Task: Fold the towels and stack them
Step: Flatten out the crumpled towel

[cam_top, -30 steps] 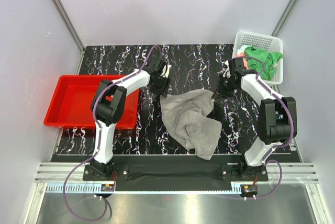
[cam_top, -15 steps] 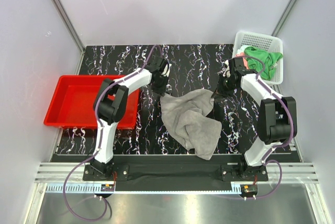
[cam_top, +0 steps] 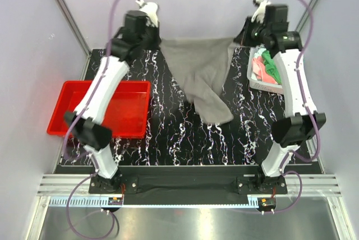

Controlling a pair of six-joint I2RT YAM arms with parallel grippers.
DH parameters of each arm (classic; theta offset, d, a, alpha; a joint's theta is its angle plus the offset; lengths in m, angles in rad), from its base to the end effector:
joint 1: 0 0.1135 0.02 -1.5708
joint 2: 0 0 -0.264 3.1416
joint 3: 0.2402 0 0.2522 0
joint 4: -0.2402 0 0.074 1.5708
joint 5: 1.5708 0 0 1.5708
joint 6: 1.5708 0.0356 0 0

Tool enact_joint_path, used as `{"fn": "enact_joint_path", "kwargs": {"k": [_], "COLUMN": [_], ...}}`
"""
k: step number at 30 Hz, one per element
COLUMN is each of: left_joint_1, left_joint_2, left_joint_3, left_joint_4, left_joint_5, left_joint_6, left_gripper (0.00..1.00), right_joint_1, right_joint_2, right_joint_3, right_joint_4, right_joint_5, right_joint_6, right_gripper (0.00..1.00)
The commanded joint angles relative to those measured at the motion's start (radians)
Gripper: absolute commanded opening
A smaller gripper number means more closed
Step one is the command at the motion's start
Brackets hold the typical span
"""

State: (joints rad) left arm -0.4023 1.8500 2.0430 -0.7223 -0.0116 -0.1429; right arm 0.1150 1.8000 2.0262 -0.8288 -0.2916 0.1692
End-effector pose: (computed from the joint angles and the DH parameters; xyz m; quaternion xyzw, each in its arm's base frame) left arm 0.3832 -0.1626 0.4178 0.1093 0.8605 -0.1291 0.4805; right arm 0.3905 0.0554 0.4227 -0.0439 0.8772 0.1925 0.4376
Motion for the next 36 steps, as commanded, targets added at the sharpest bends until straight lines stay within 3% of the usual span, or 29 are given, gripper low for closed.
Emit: {"fn": "enact_joint_path", "kwargs": {"k": [1, 3, 6, 14, 19, 24, 29, 33, 36], "left_joint_1": [-0.02, -0.05, -0.127, -0.276, -0.371, -0.426, -0.429, -0.425, -0.347], "left_joint_2": [-0.15, -0.224, -0.33, -0.621, -0.667, -0.649, -0.581, -0.512, -0.384], "left_joint_3": [0.069, 0.053, -0.004, -0.126, -0.038, 0.124, 0.233, 0.174, 0.19], "left_joint_4": [0.056, 0.086, 0.106, 0.086, 0.02, -0.028, -0.039, 0.024, 0.023], "left_joint_5": [-0.042, -0.059, -0.106, -0.154, -0.142, -0.156, -0.238, -0.404, -0.371], "left_joint_6": [0.061, 0.092, 0.137, 0.099, 0.045, 0.025, 0.078, 0.173, 0.169], "left_gripper": [0.0, 0.0, 0.0, 0.0, 0.0, 0.0, 0.0, 0.0, 0.0], "right_joint_1": [0.002, 0.002, 0.002, 0.002, 0.002, 0.002, 0.002, 0.0, -0.001], "right_joint_2": [-0.022, -0.037, -0.128, -0.672, -0.89, -0.858, -0.76, -0.674, -0.579], "right_joint_3": [0.251, 0.345, 0.327, -0.161, -0.244, -0.097, 0.006, -0.046, -0.136], "right_joint_4": [-0.093, -0.105, -0.122, 0.075, 0.221, 0.226, 0.249, 0.293, 0.382], "right_joint_5": [0.003, -0.071, -0.151, -0.26, -0.192, -0.205, -0.124, -0.052, -0.006], "right_joint_6": [-0.102, -0.129, -0.155, -0.215, -0.192, -0.175, -0.249, -0.306, -0.361], "right_gripper": [0.0, 0.0, 0.0, 0.0, 0.0, 0.0, 0.0, 0.0, 0.0]}}
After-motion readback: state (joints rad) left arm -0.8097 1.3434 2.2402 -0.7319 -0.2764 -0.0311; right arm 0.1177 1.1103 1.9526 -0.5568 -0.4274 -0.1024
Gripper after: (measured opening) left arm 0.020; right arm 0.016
